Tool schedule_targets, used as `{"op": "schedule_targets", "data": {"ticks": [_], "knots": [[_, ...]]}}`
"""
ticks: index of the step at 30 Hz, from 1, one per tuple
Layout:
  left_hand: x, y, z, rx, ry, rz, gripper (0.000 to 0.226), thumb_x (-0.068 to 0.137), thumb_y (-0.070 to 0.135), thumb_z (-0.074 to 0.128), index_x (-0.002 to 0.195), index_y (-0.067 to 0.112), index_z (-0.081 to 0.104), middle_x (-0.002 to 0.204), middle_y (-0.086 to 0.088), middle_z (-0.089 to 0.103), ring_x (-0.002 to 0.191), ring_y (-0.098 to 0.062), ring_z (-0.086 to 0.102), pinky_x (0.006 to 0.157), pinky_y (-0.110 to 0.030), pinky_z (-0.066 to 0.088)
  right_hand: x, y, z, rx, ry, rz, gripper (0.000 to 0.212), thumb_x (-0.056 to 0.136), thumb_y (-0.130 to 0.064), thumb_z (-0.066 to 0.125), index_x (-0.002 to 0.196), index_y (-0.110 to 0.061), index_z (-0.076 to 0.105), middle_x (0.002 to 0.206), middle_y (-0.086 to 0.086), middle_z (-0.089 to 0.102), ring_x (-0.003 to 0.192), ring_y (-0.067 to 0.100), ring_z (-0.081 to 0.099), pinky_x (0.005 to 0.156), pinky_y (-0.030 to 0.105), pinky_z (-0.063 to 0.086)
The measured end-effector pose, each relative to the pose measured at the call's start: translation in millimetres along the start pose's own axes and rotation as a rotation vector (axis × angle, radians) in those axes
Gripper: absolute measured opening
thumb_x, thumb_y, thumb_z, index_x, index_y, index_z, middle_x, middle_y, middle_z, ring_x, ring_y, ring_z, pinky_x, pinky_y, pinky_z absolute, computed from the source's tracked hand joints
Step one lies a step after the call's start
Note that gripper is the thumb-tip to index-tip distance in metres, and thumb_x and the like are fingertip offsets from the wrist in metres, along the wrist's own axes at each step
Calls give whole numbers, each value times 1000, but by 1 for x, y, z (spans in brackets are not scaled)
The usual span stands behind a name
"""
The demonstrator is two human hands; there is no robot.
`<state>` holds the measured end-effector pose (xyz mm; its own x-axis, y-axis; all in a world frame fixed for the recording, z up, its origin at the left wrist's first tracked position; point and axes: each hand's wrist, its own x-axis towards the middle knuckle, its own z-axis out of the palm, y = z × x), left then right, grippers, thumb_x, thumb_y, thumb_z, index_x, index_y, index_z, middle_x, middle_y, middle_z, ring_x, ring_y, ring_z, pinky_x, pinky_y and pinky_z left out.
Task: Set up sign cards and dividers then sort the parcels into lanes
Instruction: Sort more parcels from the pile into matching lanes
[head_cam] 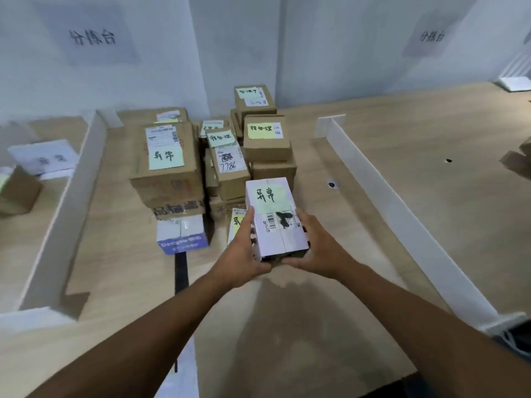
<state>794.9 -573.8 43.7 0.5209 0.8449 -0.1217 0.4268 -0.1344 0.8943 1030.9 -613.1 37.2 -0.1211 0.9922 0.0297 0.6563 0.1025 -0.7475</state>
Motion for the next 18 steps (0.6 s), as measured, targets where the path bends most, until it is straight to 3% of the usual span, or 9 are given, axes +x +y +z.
{"op": "schedule_targets", "data": {"ticks": [3, 7, 9, 12, 15, 18], "knots": [[-48, 11, -28, 29, 108, 13, 137, 74, 17, 91, 159, 46, -13, 160, 19, 34, 143, -2, 40, 113, -40, 46, 1, -42, 10, -2, -55, -125, 120, 68, -46, 92, 160, -23, 18, 149, -18, 34, 131, -1, 45, 96, 8, 42], [-109, 10, -78, 57, 194, -2, 139, 73, 20, 90, 156, 52, -16, 151, 33, 35, 139, -1, 42, 111, -31, 45, 10, -104, 38, -8, -104, -266, 120, 69, -47, 92, 160, -17, 19, 153, -5, 38, 138, 6, 43, 107, 24, 45], [-140, 4, -101, 59, 236, -11, 139, 72, 20, 90, 154, 55, -17, 147, 41, 33, 136, 4, 42, 108, -26, 45, 14, -133, 59, 7, -140, -309, 117, 70, -51, 89, 160, -26, 17, 150, -15, 33, 135, -4, 40, 103, 21, 47], [-185, -6, -133, 60, 331, -32, 140, 71, 23, 91, 155, 53, -16, 156, 28, 33, 139, 1, 40, 112, -30, 44, 22, -177, 96, 25, -205, -332, 117, 67, -58, 86, 156, -40, 14, 145, -27, 30, 128, -19, 39, 102, 18, 47], [-230, -23, -173, 42, 416, -64, 139, 71, 23, 92, 157, 50, -14, 158, 20, 34, 142, -3, 40, 114, -40, 45, 38, -227, 139, 36, -271, -361, 120, 65, -54, 89, 158, -35, 16, 154, -17, 31, 126, 1, 54, 103, 36, 53], [-276, -50, -223, 23, 466, -87, 137, 69, 24, 90, 158, 48, -12, 158, 21, 35, 143, -4, 39, 112, -42, 47, 55, -278, 192, 0, -306, -427, 120, 64, -60, 86, 158, -32, 16, 155, -12, 31, 126, 8, 54, 100, 39, 55]]}}
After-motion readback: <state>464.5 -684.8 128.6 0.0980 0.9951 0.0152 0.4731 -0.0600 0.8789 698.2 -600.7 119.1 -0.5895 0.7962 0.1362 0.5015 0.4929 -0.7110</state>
